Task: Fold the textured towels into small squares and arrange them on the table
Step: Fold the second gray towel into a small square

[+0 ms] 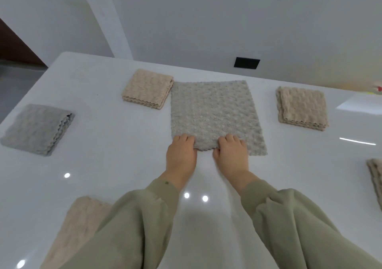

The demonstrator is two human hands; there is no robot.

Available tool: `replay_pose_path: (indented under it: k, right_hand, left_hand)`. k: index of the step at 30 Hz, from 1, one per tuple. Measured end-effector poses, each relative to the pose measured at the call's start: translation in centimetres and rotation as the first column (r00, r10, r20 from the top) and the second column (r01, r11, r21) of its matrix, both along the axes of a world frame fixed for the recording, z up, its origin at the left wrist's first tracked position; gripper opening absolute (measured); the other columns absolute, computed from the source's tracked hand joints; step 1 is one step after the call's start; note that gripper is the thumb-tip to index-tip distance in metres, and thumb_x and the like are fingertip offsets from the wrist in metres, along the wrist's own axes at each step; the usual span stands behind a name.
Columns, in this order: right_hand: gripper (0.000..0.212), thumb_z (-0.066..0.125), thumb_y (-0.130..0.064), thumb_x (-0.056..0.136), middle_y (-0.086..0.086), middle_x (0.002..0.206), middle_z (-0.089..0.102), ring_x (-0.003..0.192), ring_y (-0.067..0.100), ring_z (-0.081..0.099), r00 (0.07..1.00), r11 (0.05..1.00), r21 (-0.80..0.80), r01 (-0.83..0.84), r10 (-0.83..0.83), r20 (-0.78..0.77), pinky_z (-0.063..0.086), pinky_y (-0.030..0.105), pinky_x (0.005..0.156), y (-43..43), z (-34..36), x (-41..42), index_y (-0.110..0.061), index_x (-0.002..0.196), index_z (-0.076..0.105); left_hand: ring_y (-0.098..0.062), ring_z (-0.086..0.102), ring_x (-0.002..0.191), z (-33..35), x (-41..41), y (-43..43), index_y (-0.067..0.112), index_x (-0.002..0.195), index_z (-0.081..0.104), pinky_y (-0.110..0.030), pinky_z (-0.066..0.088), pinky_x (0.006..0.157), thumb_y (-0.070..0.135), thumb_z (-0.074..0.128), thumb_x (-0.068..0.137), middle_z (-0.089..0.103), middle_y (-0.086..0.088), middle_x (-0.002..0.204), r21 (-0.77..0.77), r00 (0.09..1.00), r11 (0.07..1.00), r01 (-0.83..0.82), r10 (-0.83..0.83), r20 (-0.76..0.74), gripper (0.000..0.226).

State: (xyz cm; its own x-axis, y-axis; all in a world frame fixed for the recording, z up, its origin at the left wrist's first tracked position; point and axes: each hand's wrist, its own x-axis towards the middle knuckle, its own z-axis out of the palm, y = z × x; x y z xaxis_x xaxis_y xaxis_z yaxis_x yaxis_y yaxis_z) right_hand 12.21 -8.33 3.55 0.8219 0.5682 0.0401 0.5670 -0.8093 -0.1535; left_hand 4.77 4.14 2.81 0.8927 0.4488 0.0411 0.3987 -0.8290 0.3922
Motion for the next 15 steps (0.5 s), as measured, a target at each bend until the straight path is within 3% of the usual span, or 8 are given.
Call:
replay_pose_path:
  k: [4,7,12,15]
  right_hand:
    - [0.010,0.057,-0.017,0.071,0.006,0.065,0.055,0.064,0.028,0.052,0.995,0.985,0.171,0.025,-0.042,0.096,0.040,0.037,0.065,0.3,-1.7,0.5,-0.012,0.068,0.049]
    - [0.016,0.038,-0.026,0.071,0.005,0.064,0.055,0.063,0.028,0.052,0.982,0.972,0.235,0.019,-0.062,0.176,0.040,0.036,0.063,0.4,-3.2,0.7,-0.014,0.068,0.048]
    - [0.007,0.051,-0.018,0.069,0.009,0.070,0.059,0.069,0.031,0.055,0.967,0.956,0.293,-0.024,-0.052,0.248,0.040,0.037,0.066,0.2,-4.4,1.3,-0.012,0.073,0.053]
    - [0.006,0.055,-0.013,0.068,0.015,0.076,0.057,0.076,0.034,0.054,0.962,0.931,0.361,-0.053,-0.050,0.269,0.039,0.038,0.068,-0.1,-4.7,1.3,-0.007,0.071,0.056]
  left_hand:
    - [-0.027,0.048,0.092,-1.1,1.0,-0.7,0.011,0.085,0.057,-0.035,0.036,0.067,0.016,0.053,0.083,0.059,-0.007,0.094,0.007,0.981,0.987,-0.161,0.159,0.112,0.006]
    - [-0.029,0.050,0.080,-2.3,0.9,-1.0,0.010,0.076,0.057,-0.031,0.031,0.061,0.011,0.060,0.075,0.059,-0.008,0.081,0.040,0.951,0.981,-0.192,0.175,0.255,0.003]
    - [-0.027,0.050,0.082,-3.6,0.2,-0.7,0.009,0.083,0.066,-0.028,0.030,0.063,0.011,0.063,0.075,0.060,-0.008,0.082,0.051,0.910,0.981,-0.186,0.152,0.387,0.009]
    - [-0.026,0.048,0.083,-3.5,0.1,-0.7,0.012,0.073,0.059,-0.028,0.024,0.063,0.016,0.061,0.080,0.057,-0.008,0.081,0.025,0.912,0.983,-0.184,0.161,0.377,0.009]
